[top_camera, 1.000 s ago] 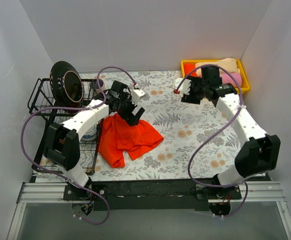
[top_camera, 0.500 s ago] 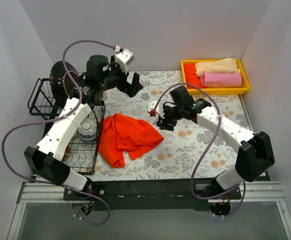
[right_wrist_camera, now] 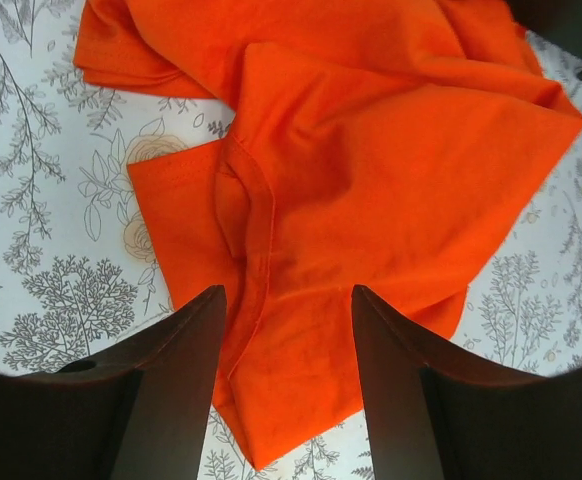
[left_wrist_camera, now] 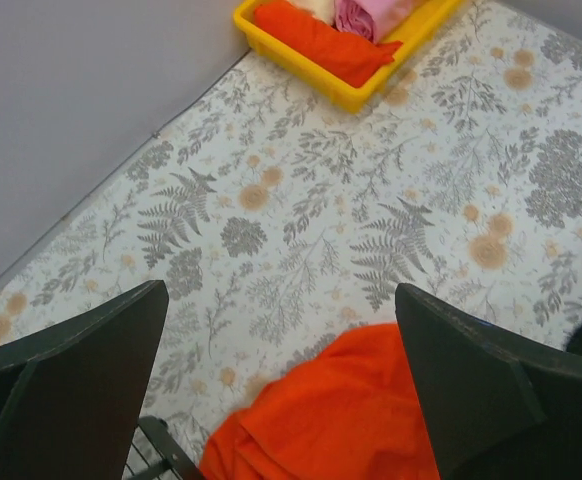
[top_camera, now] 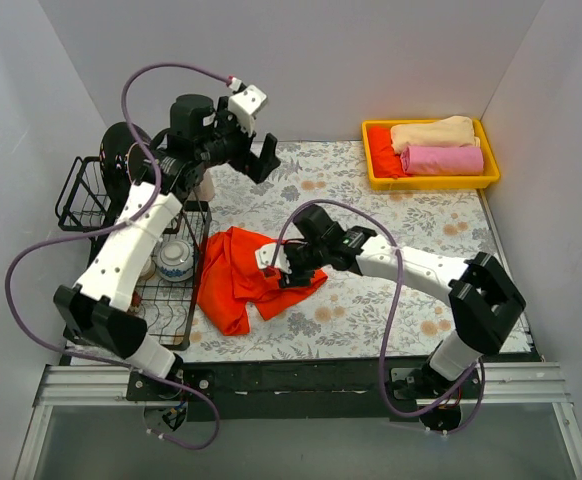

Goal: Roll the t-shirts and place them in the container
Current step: Flatten out the T-shirt at the center of the board.

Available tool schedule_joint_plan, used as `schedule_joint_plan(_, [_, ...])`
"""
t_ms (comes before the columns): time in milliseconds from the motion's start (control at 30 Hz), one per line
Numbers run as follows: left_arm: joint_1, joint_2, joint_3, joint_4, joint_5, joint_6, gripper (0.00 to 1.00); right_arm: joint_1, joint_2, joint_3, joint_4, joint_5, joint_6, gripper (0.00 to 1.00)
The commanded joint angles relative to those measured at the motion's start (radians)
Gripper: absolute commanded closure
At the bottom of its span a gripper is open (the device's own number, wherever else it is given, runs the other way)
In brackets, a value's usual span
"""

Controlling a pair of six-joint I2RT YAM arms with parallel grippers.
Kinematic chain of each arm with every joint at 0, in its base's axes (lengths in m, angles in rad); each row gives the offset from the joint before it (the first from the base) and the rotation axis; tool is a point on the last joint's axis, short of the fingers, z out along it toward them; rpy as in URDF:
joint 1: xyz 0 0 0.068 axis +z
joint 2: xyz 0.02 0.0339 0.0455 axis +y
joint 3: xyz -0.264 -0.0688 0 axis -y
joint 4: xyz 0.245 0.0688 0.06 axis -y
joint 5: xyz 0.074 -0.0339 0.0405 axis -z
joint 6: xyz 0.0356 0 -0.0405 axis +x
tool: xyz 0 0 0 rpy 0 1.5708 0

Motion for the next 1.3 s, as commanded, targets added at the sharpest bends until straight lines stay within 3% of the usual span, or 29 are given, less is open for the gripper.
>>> schedule_joint_plan(0, [0.011, -0.239, -0.107, -0.070, 0.043, 0.014, 0.02, 0.048, 0.064, 0.041, 0.014, 0.088, -0.059, 0.39])
schedule_joint_plan(200, [0.063, -0.381, -0.254, -0.065, 0.084, -0.014, 0.02, 0.126, 0.170, 0.060, 0.026, 0.208, -0.117, 0.39])
schedule_joint_plan(300, [0.120, -0.415, -0.277, -0.073, 0.126, -0.052, 0.02, 0.140, 0.214, 0.089, 0.032, 0.214, -0.119, 0.39])
schedule_joint_plan(633, [0.130, -0.469, -0.323, -0.084, 0.118, -0.048, 0.02, 0.161, 0.333, 0.186, 0.068, 0.298, -0.106, 0.47])
schedule_joint_plan(933, [0.131, -0.464, -0.380, -0.034, 0.144, -0.057, 0.02, 0.155, 0.350, 0.215, -0.029, 0.300, -0.139, 0.53])
schedule_joint_plan(1267, [0.142, -0.469, -0.405, -0.008, 0.132, -0.055, 0.02, 0.106, 0.385, 0.352, -0.292, 0.216, -0.134, 0.49])
